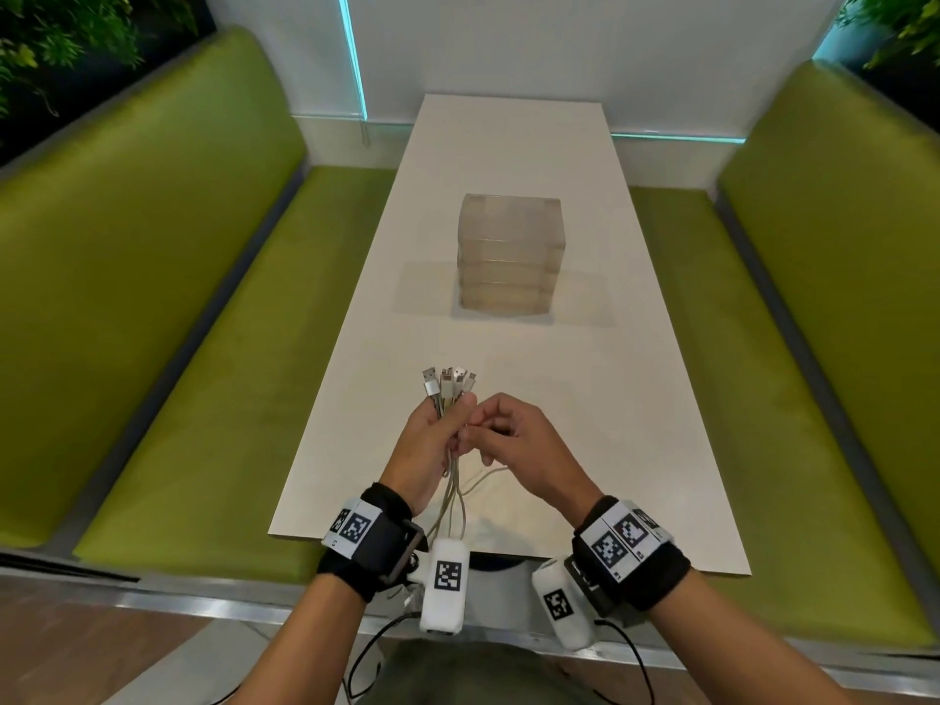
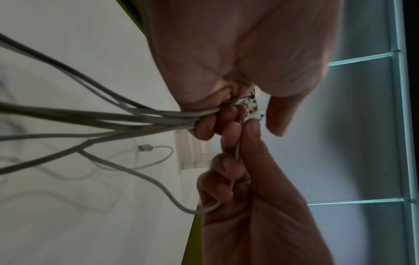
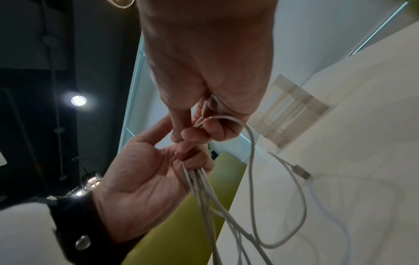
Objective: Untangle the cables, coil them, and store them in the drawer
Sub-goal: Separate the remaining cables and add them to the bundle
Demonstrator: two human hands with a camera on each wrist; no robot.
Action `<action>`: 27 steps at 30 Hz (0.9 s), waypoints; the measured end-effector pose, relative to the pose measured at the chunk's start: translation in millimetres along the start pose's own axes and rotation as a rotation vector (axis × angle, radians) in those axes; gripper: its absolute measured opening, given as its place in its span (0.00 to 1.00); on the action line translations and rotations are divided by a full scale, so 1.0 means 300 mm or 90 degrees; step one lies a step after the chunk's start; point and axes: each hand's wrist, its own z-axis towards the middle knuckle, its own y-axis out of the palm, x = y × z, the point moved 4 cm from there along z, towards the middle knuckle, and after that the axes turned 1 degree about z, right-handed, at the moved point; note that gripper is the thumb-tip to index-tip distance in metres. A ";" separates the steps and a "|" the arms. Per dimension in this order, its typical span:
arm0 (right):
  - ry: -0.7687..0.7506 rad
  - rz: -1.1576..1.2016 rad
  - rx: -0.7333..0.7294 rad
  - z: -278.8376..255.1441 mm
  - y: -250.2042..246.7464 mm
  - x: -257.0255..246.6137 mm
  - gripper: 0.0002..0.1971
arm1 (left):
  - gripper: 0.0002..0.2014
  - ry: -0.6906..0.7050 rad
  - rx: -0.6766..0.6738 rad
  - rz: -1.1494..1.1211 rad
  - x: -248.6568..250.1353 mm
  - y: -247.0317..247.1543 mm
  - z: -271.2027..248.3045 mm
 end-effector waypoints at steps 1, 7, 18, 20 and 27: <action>-0.005 -0.002 -0.001 0.002 0.003 0.002 0.04 | 0.09 0.008 -0.002 0.017 0.003 0.002 -0.005; 0.040 -0.045 -0.077 0.003 0.010 0.029 0.06 | 0.08 0.020 0.126 0.005 0.010 -0.040 0.007; 0.138 -0.172 -0.331 -0.100 -0.043 0.179 0.11 | 0.08 0.134 0.199 -0.143 0.091 -0.163 0.024; 0.133 -0.200 -0.402 -0.129 -0.016 0.189 0.08 | 0.09 0.146 0.192 -0.183 0.099 -0.161 0.024; 0.139 -0.253 -0.529 -0.208 0.094 0.222 0.09 | 0.14 0.140 0.222 -0.216 0.122 -0.195 0.031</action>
